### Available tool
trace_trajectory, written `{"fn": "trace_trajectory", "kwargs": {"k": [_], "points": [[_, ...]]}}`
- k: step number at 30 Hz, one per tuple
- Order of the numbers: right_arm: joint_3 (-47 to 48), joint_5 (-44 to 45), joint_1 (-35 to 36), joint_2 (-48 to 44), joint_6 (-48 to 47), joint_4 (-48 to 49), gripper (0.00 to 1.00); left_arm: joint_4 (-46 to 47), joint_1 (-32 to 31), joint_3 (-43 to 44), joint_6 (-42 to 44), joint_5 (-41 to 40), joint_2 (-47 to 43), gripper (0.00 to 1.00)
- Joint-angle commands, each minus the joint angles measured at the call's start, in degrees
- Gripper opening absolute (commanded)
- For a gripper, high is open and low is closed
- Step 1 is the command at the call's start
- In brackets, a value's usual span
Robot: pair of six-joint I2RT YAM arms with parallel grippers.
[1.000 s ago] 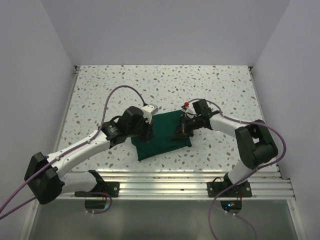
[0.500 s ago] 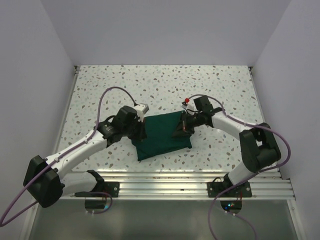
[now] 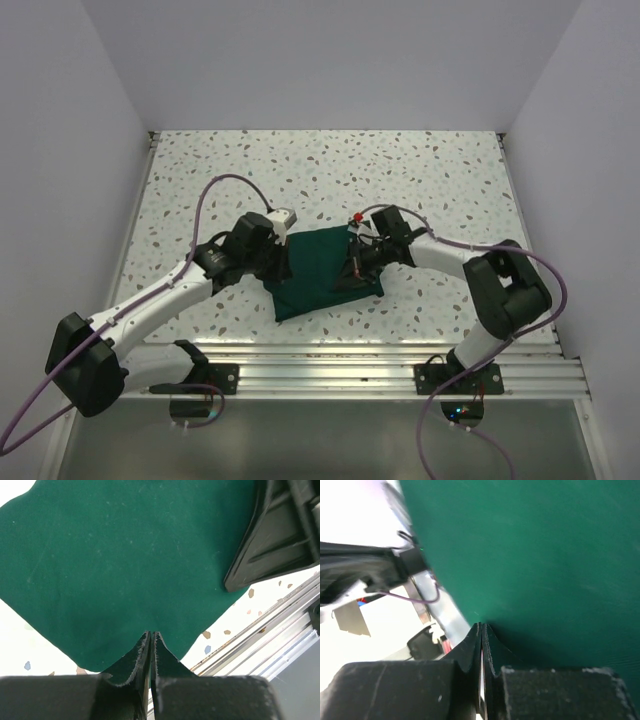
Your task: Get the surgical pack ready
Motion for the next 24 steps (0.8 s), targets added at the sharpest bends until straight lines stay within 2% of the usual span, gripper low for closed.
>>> {"fn": "trace_trajectory", "kwargs": {"k": [1,6,9,11,13,17,19,24], "points": [[-3.5,-0.3,0.0,1.1,-1.2,1.2,0.00,0.0,0.2,0.5,-0.2,-0.1,-1.3,0.06],[-4.2,2.3,-0.1,0.4,-3.2,-0.4,0.00,-0.3,0.5,1.1,0.3,-0.4,-1.4,0.07],[-0.8,4.8,0.1,-2.2,-4.1,-6.0,0.00,-0.9,1.0,1.8,0.6,-0.9,-1.7,0.07],[0.8,7.0,0.6,-5.8,-4.7,-9.4,0.00,-1.3,1.4,2.3,0.7,-1.2,-2.2,0.07],[-1.6,9.5,2.1,-10.8,-4.1,-11.6,0.00,-2.2,1.7,3.0,0.8,-2.7,-2.6,0.08],[-8.8,25.3,9.7,-17.0,0.2,-11.7,0.00,-3.4,2.6,4.5,1.1,-5.0,-3.8,0.08],[-11.9,29.2,12.8,-18.5,2.5,-8.3,0.00,-4.7,2.9,6.2,1.0,-7.0,-4.3,0.08],[-11.8,42.0,19.5,-17.4,8.4,-9.0,0.00,-11.8,3.1,12.1,-1.1,-15.6,-4.5,0.14]]}}
